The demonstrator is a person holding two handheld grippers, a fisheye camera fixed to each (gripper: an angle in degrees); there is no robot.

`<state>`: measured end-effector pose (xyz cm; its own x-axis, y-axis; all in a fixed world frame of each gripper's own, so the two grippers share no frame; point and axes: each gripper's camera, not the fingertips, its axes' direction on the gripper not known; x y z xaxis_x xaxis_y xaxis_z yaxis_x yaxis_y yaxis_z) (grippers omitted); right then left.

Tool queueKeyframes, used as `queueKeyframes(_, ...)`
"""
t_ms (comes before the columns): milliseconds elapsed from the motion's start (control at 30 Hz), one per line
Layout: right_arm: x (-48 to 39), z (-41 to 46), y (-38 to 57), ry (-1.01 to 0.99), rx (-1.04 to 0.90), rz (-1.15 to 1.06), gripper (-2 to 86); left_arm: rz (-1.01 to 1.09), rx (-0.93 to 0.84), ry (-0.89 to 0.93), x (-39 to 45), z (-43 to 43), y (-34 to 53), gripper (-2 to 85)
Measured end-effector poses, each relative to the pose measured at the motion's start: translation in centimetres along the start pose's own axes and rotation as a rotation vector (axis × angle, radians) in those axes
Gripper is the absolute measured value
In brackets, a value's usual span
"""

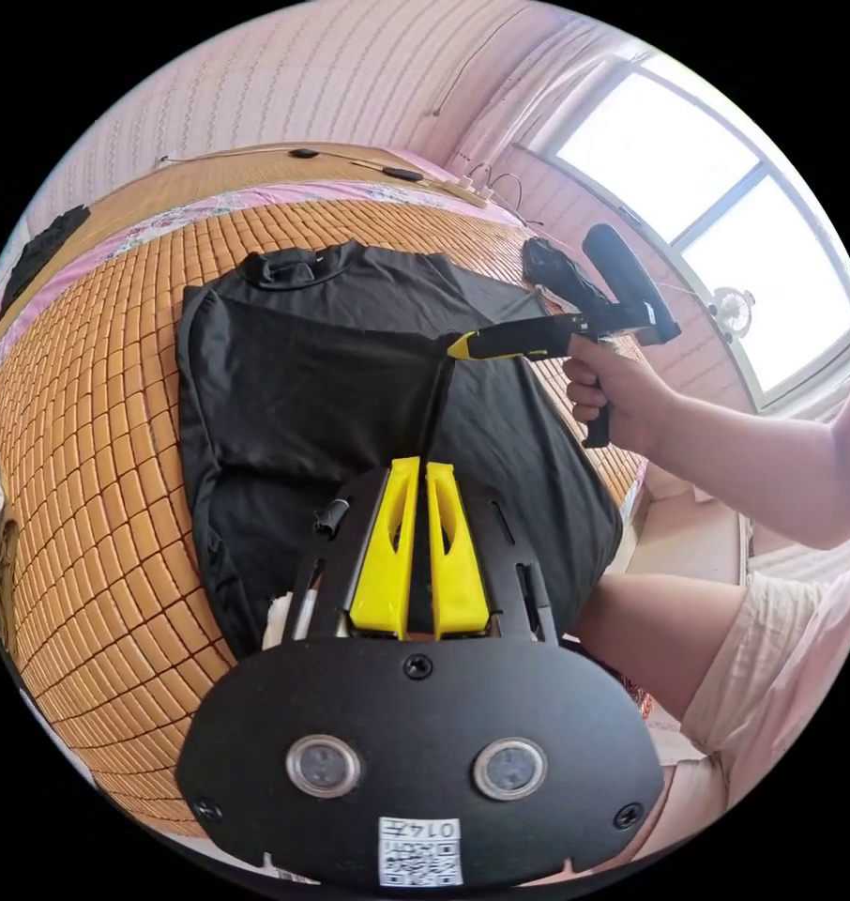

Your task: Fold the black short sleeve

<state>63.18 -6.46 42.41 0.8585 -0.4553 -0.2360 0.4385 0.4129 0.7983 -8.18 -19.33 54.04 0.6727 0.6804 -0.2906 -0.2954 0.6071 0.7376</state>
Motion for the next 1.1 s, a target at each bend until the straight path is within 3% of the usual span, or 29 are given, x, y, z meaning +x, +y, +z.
queueKeyframes(233, 1.9, -4.9, 2.0, 0.105, -0.038, 0.13, 0.3, 0.127, -0.209, 0.084, 1.7, 9.0, -0.6, 4.8)
queueKeyframes(367, 3.7, -11.5, 3.7, 0.185, 0.09, 0.238, 1.2, 0.195, -0.271, 0.161, 3.4, 12.9, -2.3, 4.8)
queueKeyframes(467, 5.8, -16.2, 4.6, 0.313, 0.194, 0.359, 3.6, 0.241, -0.259, 0.207, 5.7, 17.1, -6.9, 4.6)
queueKeyframes(700, 12.2, -24.1, 5.2, 0.292, 0.319, 0.572, 9.1, 0.403, -0.22, 0.171, 12.0, 28.1, -24.1, 4.1)
queueKeyframes(833, 13.3, -26.4, 5.1, 0.311, 0.35, 0.594, 8.5, 0.458, -0.23, 0.15, 16.1, 34.7, -32.0, 4.9)
queueKeyframes(1100, 12.9, -29.1, 5.5, 0.263, 0.333, 0.538, 2.1, 0.433, -0.276, 0.104, 20.5, 45.2, -38.4, 5.2)
